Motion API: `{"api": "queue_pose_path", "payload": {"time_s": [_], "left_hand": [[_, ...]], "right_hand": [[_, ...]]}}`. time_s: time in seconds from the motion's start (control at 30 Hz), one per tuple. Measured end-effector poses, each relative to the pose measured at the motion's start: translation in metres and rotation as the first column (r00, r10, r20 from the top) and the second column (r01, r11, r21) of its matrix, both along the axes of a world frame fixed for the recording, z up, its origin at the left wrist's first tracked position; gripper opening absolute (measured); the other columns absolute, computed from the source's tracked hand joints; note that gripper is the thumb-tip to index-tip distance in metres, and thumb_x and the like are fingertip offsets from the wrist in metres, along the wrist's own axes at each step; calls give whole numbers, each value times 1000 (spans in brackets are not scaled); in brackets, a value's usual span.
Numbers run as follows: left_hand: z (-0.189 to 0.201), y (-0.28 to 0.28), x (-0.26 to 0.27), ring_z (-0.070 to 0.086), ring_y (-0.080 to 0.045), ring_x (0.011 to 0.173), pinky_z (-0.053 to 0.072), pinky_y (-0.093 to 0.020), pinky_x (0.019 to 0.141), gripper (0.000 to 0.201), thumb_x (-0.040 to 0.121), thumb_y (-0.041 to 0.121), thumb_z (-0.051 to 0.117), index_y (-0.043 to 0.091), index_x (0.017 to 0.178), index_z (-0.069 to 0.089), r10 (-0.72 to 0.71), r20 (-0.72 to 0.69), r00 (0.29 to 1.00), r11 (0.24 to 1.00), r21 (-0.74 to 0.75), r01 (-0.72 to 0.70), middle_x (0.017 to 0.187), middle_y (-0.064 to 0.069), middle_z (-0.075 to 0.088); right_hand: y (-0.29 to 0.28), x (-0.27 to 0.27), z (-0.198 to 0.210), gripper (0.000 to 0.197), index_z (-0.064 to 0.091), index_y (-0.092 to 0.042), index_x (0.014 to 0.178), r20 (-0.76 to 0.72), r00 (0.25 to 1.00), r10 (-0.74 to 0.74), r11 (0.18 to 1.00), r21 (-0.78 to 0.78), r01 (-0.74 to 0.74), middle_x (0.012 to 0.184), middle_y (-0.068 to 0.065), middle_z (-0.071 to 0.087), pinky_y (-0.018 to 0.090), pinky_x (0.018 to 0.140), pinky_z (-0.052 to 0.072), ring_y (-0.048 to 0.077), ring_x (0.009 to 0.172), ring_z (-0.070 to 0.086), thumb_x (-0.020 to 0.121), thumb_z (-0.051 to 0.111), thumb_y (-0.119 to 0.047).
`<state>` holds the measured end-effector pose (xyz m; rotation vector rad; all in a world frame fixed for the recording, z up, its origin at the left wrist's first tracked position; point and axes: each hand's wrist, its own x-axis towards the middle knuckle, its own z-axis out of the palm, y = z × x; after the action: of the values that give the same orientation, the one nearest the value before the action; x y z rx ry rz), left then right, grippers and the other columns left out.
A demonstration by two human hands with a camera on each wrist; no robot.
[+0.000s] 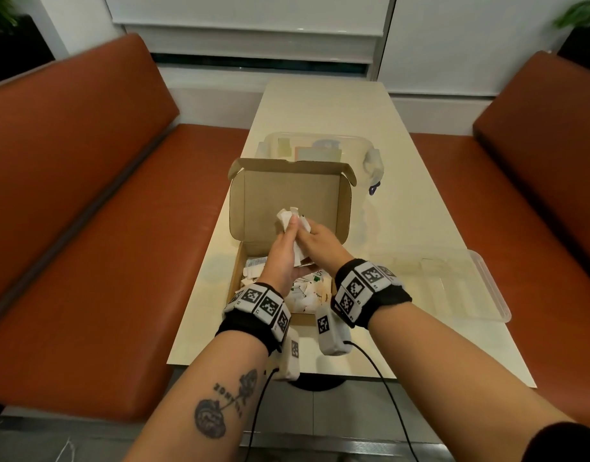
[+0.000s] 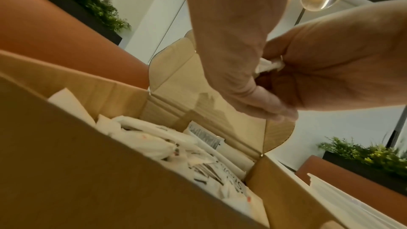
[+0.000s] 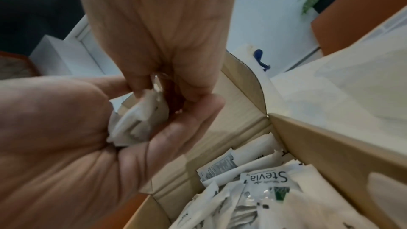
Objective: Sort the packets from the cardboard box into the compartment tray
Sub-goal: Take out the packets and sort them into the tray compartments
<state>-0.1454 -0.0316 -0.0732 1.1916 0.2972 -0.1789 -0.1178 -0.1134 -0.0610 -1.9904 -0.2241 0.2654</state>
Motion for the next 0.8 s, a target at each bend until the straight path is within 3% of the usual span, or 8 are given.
{"api": "queue_pose_path", "payload": {"time_s": [0.13,0.27,0.33,0.37,0.47,0.57,0.67,0.8], "left_hand": [[-4,-1,4,62,-20,110,52,-46,91,55,95,58,35,16,124,57,38,-49,998,997,-60,-41,116,-8,66],[-7,2,10,62,-16,111,45,-41,103,56,94,55,42,13,128,55,25,-32,999,999,-35,-26,116,-6,67],[-7,3,12,62,-19,109,50,-42,95,63,89,62,46,14,130,53,-3,-19,1000,999,42,4,118,-6,66],[-6,3,12,65,-20,100,56,-39,78,67,86,65,48,14,129,53,-17,-18,1000,998,61,18,116,-6,66],[-5,4,13,46,-10,50,33,-18,37,67,83,64,54,11,123,54,-36,-7,999,998,52,37,97,-8,59],[-9,7,13,33,-6,44,24,-15,34,44,88,50,59,20,119,56,-36,-10,999,998,60,37,95,-1,60],[-14,7,13,31,-6,44,24,-15,33,34,95,27,55,15,126,50,-52,-40,998,991,121,56,79,0,53],[-17,5,15,31,-6,43,25,-16,32,27,96,20,54,15,122,51,-75,-57,996,979,184,84,78,-3,51]], "right_hand": [[0,2,-3,40,58,-6,102,136,987,85,958,-283,-44,102,12,61,38,90,39,26,96,53,103,28,-32],[-1,0,-11,37,53,-13,117,161,984,78,851,-524,18,118,12,52,42,92,31,31,114,39,101,25,-33],[-2,-1,-13,33,50,-14,120,171,983,62,834,-550,43,124,13,49,44,94,31,32,117,36,101,27,-29],[-2,-1,-13,32,48,-13,121,162,985,60,827,-560,41,125,14,48,46,95,32,34,118,36,101,27,-27],[-5,0,-13,45,48,-13,124,97,995,0,888,-458,45,121,16,52,49,100,32,33,120,37,102,16,-36],[-10,3,-11,72,63,-9,110,-36,987,-158,981,-122,152,102,11,61,40,95,38,25,104,52,97,12,-57],[-16,9,-5,47,59,-4,71,33,984,-174,981,-76,176,67,8,54,32,69,39,19,64,48,99,41,-37],[-24,16,-7,21,68,-3,79,57,975,-214,976,-37,216,68,4,59,31,70,45,17,67,51,89,60,-19]]}}
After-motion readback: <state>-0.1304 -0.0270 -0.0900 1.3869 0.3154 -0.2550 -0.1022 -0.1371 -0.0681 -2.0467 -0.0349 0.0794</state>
